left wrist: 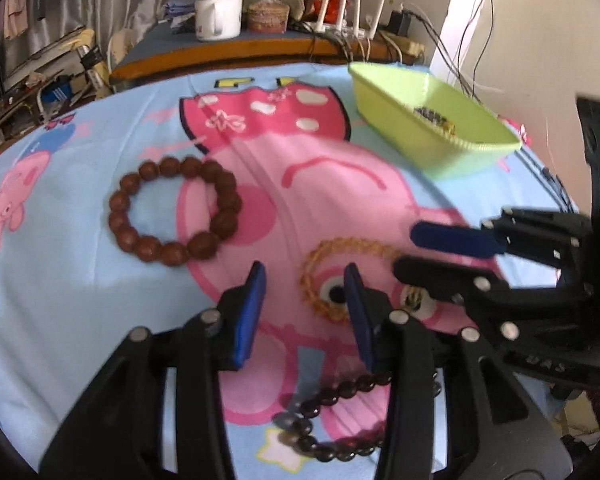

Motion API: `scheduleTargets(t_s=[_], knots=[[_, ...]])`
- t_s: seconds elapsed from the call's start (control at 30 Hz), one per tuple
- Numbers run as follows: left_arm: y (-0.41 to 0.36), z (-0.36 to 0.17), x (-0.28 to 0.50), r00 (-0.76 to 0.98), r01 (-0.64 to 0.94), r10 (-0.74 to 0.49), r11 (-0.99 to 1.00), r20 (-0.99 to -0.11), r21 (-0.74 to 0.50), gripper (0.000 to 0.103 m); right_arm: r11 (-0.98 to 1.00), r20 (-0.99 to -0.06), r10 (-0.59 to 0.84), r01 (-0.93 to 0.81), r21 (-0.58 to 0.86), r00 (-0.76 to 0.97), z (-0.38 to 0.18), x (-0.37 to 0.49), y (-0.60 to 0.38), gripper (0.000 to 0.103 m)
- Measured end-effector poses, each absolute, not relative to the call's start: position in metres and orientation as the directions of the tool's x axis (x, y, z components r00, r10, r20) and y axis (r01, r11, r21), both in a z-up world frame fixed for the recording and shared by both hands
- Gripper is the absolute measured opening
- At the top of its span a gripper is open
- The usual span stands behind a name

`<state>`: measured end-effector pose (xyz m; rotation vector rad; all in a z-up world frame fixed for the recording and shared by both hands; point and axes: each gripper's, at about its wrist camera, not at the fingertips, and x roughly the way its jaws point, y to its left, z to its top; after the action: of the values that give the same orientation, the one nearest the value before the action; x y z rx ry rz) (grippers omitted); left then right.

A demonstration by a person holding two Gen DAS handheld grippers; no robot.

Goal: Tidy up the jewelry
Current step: 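Grasp the amber bead bracelet with both grippers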

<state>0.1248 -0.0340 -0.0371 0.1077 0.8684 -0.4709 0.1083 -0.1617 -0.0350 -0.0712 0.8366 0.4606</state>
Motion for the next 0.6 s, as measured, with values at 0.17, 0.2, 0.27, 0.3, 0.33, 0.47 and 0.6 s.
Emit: scheduleTargets(t_s=[0.17, 0.2, 0.27, 0.3, 0.33, 0.47, 0.6], knots=[[-0.044, -0.038, 0.119, 0.554, 0.483, -0.356, 0.874, -0.753, -0.058, 0.007, 0.898, -0.742, 0.356, -0.427, 0.103, 0.569, -0.041, 0.113, -0.164, 0.000], [-0.045, -0.038, 0.119, 0.551, 0.488, -0.360, 0.871, -0.753, -0.059, 0.007, 0.898, -0.741, 0.363, -0.424, 0.116, 0.565, -0.042, 0.113, -0.167, 0.000], [-0.046, -0.038, 0.119, 0.549, 0.493, -0.365, 0.868, -0.752, -0.060, 0.007, 0.899, -0.738, 0.372, -0.417, 0.135, 0.563, -0.042, 0.111, -0.172, 0.000], [-0.047, -0.038, 0.118, 0.546, 0.497, -0.370, 0.865, -0.751, -0.065, 0.007, 0.901, -0.737, 0.370, -0.412, 0.136, 0.565, -0.041, 0.108, -0.174, 0.000], [-0.048, -0.038, 0.118, 0.540, 0.504, -0.380, 0.860, -0.751, -0.073, 0.007, 0.905, -0.736, 0.362, -0.405, 0.131, 0.572, -0.041, 0.103, -0.177, 0.000], [-0.053, -0.038, 0.112, 0.504, 0.557, -0.439, 0.823, -0.744, -0.108, 0.007, 0.923, -0.723, 0.341, -0.359, 0.136, 0.601, -0.038, 0.082, -0.189, 0.000], [-0.065, -0.038, 0.101, 0.480, 0.622, -0.468, 0.778, -0.742, -0.089, 0.007, 0.942, -0.710, 0.317, -0.299, 0.155, 0.629, -0.040, 0.056, -0.202, 0.000]])
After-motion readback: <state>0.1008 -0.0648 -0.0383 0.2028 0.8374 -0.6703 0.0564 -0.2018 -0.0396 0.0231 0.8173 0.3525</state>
